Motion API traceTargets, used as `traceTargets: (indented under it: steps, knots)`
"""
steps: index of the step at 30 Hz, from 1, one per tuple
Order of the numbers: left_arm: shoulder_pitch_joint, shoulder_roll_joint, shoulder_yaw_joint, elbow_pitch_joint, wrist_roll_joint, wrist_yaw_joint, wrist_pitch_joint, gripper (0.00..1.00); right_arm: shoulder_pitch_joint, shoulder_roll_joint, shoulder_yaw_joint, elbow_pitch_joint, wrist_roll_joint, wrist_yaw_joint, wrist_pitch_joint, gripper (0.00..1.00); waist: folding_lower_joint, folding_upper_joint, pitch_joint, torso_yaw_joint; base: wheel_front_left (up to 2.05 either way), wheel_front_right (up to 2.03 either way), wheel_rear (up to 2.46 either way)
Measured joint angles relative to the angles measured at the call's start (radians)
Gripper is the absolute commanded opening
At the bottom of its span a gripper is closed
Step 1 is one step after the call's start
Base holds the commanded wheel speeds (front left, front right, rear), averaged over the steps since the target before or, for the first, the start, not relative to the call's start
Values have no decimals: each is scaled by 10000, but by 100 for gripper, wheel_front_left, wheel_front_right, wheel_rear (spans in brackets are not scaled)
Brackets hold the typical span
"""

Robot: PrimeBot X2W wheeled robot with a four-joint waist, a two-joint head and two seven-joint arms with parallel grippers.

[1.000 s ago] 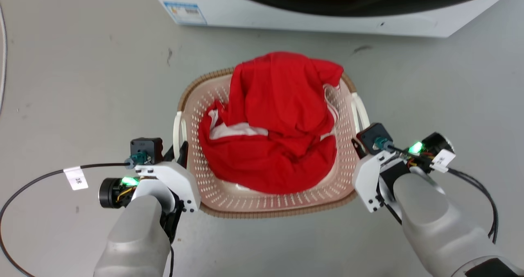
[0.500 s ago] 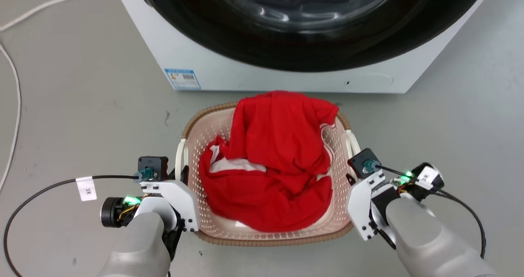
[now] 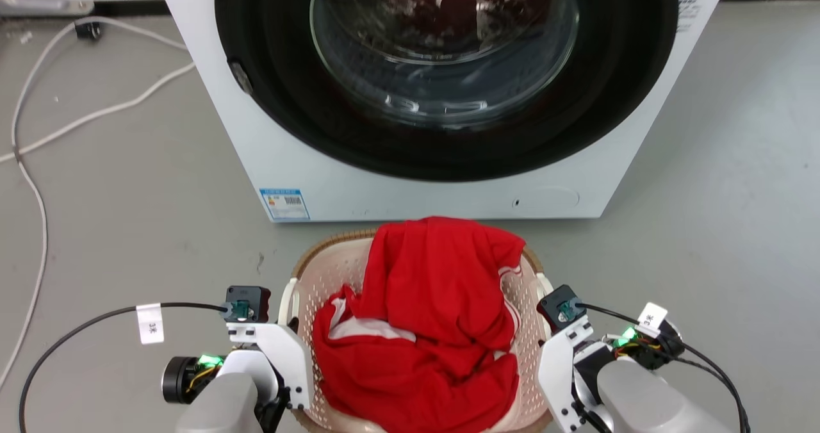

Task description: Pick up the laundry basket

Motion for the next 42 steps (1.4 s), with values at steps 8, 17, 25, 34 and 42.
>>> traceTargets:
  steps: [8,17,25,34,42]
  knots:
    - [391,-35,-454,52,-458,0,646,0,364,4,658,96,848,0,407,0,0,1,-958,-126,0,0,0]
    - [513,-38,-857,67,-963,12,1471,0,402,0,1145,174,1645,0,857,0,0,0,-1413,-147,0,0,0]
    - [529,-8,-1085,86,-1241,12,1645,0,438,-8,1513,205,2180,0,957,0,1,1,-1560,-134,0,0,0]
    - [530,-4,-1279,98,-1476,12,1714,0,437,-40,1864,253,2606,0,959,0,1,0,-1554,-112,0,0,0]
    - [528,-2,-1450,105,-1649,12,1710,0,409,-58,2153,291,2920,0,953,0,2,1,-1495,-120,0,0,0]
